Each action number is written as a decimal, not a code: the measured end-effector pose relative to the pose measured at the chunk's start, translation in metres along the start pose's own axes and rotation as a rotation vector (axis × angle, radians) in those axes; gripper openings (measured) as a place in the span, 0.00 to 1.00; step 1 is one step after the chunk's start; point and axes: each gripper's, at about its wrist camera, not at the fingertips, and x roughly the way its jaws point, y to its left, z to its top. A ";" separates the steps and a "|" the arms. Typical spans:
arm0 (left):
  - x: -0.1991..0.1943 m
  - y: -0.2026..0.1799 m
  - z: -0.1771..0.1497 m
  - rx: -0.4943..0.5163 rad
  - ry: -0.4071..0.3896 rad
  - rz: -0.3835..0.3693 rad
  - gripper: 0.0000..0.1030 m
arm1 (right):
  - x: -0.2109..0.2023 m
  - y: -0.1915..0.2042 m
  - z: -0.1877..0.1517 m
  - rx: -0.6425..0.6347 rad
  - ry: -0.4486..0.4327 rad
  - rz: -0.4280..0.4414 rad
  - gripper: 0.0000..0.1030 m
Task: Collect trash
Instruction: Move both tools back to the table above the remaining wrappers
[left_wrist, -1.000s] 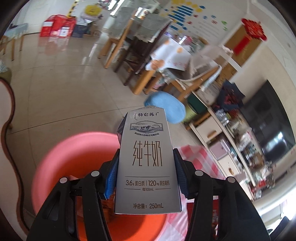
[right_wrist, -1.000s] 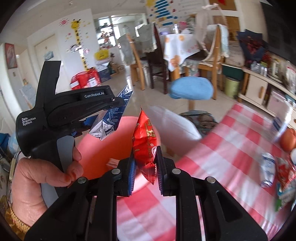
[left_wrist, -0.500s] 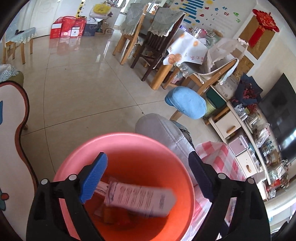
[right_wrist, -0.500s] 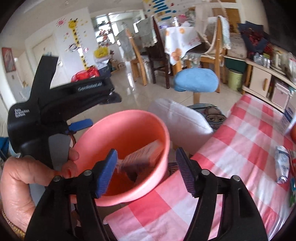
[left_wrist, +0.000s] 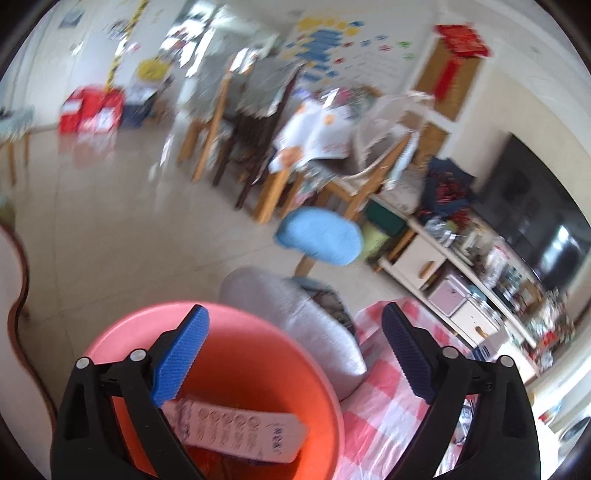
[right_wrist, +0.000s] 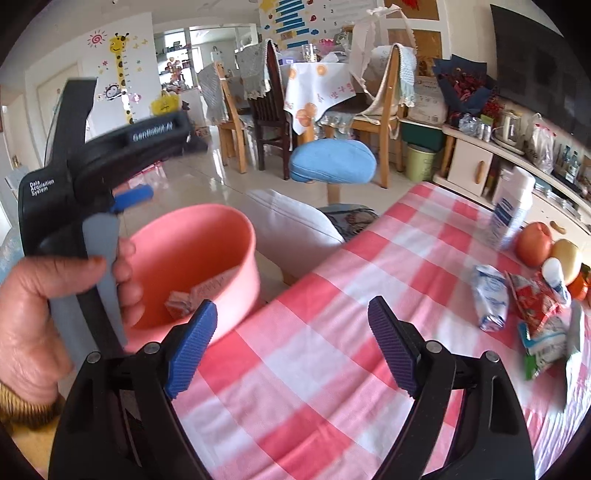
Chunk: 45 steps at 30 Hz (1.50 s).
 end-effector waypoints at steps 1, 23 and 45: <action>-0.001 -0.009 0.000 0.026 -0.013 -0.012 0.93 | -0.002 -0.003 -0.002 0.004 0.000 -0.007 0.82; -0.005 -0.111 -0.044 0.357 0.080 -0.148 0.93 | -0.042 -0.063 -0.037 0.090 -0.011 -0.107 0.91; 0.008 -0.145 -0.069 0.412 0.166 -0.189 0.93 | -0.075 -0.095 -0.051 0.090 -0.041 -0.125 0.91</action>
